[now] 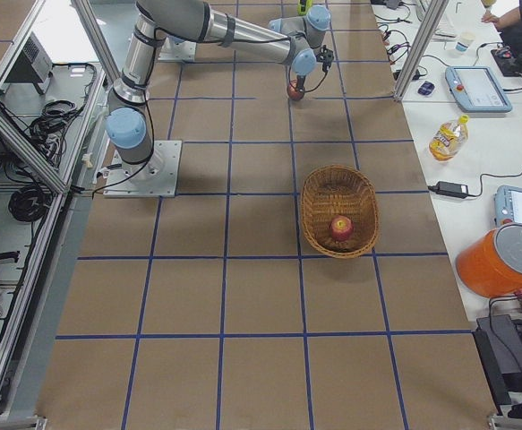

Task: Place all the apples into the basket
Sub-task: 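Lower the left gripper to the green apple while right returns to center, then grasp the green apple with left while right grasps the center red apple, then carry the green apple to center with left while right drops apple in basket, then release the green apple at center and withdraw left while right lifts away, then move the right gripper to the green apple and grasp it, then carry the green apple toward the basket with the right gripper, then lower the green apple into the basket and open the right gripper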

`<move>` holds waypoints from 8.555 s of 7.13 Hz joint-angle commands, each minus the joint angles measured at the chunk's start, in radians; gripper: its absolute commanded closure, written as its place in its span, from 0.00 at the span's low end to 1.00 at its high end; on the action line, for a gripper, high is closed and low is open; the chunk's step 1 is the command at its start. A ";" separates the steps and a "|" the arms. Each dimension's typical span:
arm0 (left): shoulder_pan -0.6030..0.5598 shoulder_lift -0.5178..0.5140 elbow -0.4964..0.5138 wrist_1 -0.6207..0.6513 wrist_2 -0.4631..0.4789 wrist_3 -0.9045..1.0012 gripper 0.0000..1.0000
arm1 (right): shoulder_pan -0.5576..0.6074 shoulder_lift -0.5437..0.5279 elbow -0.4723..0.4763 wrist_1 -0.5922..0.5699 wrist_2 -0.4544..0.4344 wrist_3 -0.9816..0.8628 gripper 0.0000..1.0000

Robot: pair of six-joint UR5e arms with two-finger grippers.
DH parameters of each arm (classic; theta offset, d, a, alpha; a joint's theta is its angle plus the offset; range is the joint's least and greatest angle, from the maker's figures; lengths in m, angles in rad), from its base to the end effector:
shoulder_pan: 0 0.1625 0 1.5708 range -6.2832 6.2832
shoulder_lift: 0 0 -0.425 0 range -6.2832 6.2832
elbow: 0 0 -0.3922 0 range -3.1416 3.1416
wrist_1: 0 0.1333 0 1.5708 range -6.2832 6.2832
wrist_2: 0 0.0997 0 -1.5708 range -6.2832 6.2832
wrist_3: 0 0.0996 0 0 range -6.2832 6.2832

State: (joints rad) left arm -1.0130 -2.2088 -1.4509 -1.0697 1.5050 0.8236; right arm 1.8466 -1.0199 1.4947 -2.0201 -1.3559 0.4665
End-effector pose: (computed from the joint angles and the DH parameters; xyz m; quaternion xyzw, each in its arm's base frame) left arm 0.2476 -0.6610 0.2086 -0.1322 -0.9906 0.0144 0.0308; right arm 0.3307 -0.6011 0.2455 0.0960 0.9895 0.0507 0.0953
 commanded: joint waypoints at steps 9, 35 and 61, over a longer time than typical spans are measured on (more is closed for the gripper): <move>-0.494 0.203 -0.141 0.004 -0.175 -0.885 0.64 | -0.138 -0.050 -0.085 0.187 -0.003 -0.046 1.00; -0.526 0.652 -0.062 -0.558 0.051 -0.831 0.00 | -0.131 -0.105 -0.063 0.196 -0.071 -0.175 0.00; -0.495 0.681 -0.063 -0.601 0.041 -0.808 0.00 | -0.630 -0.017 -0.037 0.068 -0.259 -0.614 1.00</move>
State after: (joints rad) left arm -1.5065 -1.5343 -1.5051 -1.6651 1.5415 0.0149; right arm 1.2172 -1.0509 1.4570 -1.9314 -1.5983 -0.1439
